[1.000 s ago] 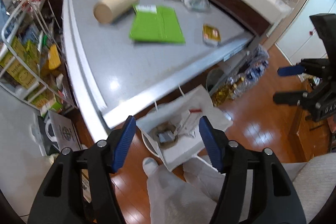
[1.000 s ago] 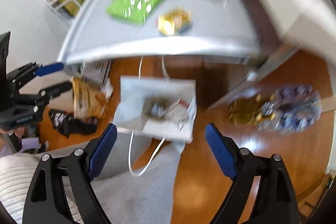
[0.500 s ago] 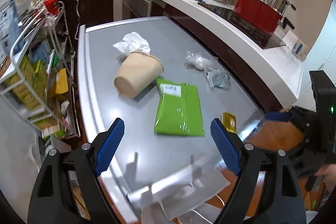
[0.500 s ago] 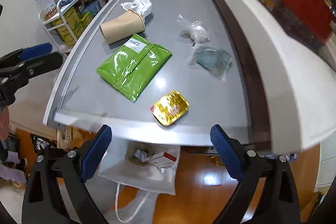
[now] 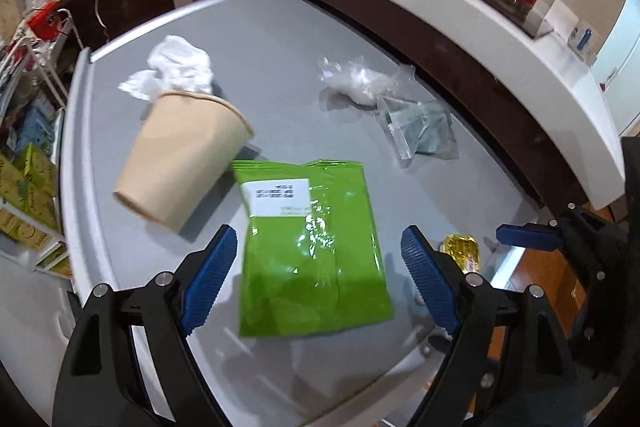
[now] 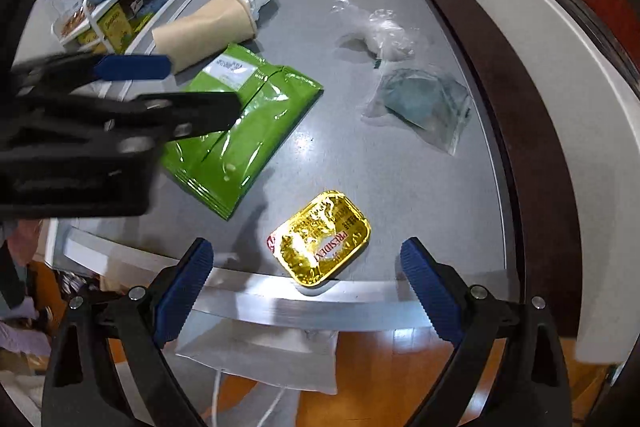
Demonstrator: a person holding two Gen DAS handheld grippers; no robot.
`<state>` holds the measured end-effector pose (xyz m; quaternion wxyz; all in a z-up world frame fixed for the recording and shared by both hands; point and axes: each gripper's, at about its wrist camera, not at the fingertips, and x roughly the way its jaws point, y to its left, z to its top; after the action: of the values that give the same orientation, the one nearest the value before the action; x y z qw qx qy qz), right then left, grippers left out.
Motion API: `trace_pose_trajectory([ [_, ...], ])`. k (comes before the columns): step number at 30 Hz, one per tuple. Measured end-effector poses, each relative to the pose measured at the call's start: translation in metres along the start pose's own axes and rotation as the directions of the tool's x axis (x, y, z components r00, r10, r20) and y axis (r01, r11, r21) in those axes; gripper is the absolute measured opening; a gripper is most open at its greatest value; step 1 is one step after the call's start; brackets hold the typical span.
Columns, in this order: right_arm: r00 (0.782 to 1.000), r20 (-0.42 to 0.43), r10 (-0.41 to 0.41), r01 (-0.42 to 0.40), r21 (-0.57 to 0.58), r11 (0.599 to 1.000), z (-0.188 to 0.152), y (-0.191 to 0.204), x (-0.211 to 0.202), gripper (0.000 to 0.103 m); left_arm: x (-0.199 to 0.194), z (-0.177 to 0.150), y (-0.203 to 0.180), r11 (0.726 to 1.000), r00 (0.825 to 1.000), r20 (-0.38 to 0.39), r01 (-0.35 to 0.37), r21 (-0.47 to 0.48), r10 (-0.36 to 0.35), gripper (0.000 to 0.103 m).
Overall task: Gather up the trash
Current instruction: 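Move both tools back over the table toward the green packet and gold foil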
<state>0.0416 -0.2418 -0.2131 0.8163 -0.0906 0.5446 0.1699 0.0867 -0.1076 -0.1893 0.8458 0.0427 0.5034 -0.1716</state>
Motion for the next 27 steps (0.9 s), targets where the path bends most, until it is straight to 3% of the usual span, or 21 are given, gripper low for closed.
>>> trace_pose_trajectory([
  [6, 1.000, -0.008, 0.029, -0.029, -0.007, 1.000, 0.002, -0.004, 0.008, 0.085, 0.019, 0.002, -0.003, 1.000, 0.999, -0.029, -0.014, 0.007, 0.014, 0.085],
  [13, 0.999, -0.022, 0.047, -0.049, -0.117, 0.992, 0.008, 0.000, 0.011, 0.082, 0.026, 0.002, -0.010, 0.998, 0.999, -0.031, -0.029, 0.063, 0.031, 0.085],
  [27, 0.996, -0.071, 0.060, -0.076, -0.233, 0.969, 0.019, 0.002, 0.018, 0.076, 0.037, 0.014, -0.014, 0.997, 0.999, -0.042, 0.010, 0.082, -0.007, 0.085],
])
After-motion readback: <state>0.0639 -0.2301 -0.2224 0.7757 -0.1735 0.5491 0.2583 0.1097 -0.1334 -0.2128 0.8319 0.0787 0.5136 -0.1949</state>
